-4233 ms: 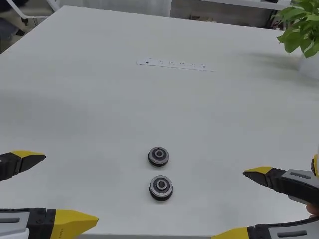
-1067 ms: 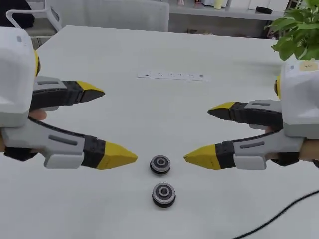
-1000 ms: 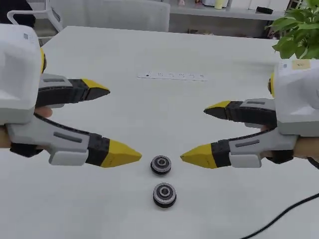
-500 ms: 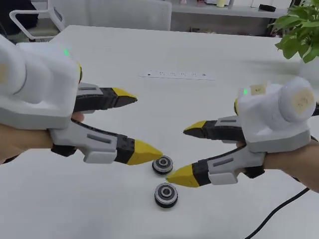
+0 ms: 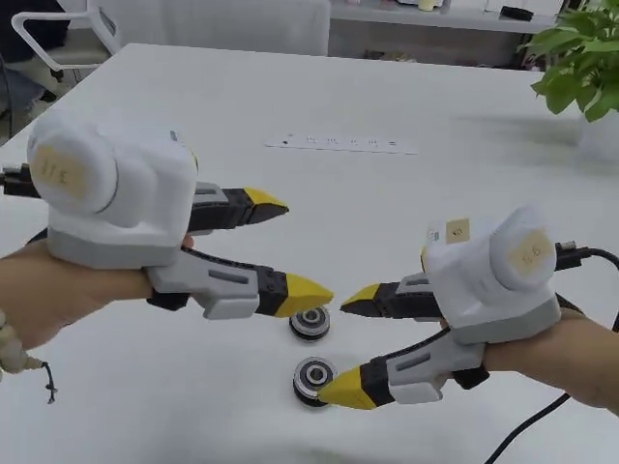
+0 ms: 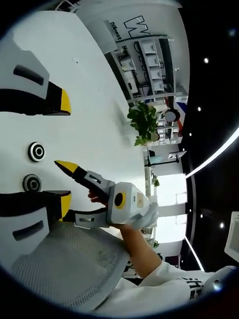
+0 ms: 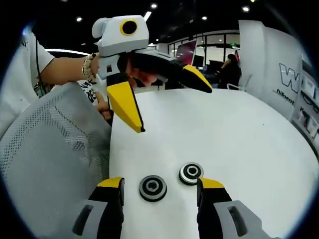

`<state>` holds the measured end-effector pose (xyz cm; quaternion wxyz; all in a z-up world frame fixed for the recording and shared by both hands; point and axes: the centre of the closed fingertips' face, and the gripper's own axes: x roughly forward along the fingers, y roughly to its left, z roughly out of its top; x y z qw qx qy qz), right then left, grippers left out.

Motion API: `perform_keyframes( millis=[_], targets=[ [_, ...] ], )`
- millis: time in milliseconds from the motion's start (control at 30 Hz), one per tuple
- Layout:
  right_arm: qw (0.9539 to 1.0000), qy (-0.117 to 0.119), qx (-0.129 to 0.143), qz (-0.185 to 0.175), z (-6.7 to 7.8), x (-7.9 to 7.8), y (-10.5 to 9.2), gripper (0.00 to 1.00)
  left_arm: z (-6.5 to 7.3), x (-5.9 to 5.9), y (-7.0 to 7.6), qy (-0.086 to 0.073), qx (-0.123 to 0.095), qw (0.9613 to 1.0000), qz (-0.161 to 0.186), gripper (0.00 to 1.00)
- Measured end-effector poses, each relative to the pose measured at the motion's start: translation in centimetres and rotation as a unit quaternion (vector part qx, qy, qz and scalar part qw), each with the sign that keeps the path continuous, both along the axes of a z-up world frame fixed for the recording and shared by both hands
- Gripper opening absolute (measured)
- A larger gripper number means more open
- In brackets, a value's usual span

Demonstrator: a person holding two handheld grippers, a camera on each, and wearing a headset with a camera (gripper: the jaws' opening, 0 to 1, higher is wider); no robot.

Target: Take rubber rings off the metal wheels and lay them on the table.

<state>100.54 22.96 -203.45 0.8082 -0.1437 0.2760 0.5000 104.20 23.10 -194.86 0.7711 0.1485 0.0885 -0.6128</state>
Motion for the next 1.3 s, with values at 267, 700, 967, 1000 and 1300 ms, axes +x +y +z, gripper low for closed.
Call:
perform_keyframes(
  millis=[267, 700, 967, 1000, 1300],
  targets=[
    [0.9994, 0.019, 0.023, -0.016, -0.2, 0.0, -0.4, 0.52, -4.2, -1.3, 0.4, 0.019, 0.037, 0.9990, -0.012, 0.57],
    [0.9992, 0.036, 0.009, -0.015, -1.4, -0.5, -0.7, 0.47, -6.9, -1.9, 0.8, 0.026, 0.072, 0.9965, -0.033, 0.42],
    [0.9991, 0.042, -0.003, -0.005, -2.1, -1.0, -0.7, 0.45, -8.2, -2.3, 0.9, 0.031, 0.081, 0.9950, -0.049, 0.34],
    [0.9991, 0.043, -0.004, -0.005, -2.2, -1.0, -0.7, 0.45, -8.4, -2.4, 0.9, 0.031, 0.085, 0.9946, -0.051, 0.33],
    [0.9990, 0.043, -0.008, -0.007, -2.5, -0.9, -0.8, 0.42, -10.0, -3.2, 0.7, 0.039, 0.106, 0.9914, -0.066, 0.33]
  ],
)
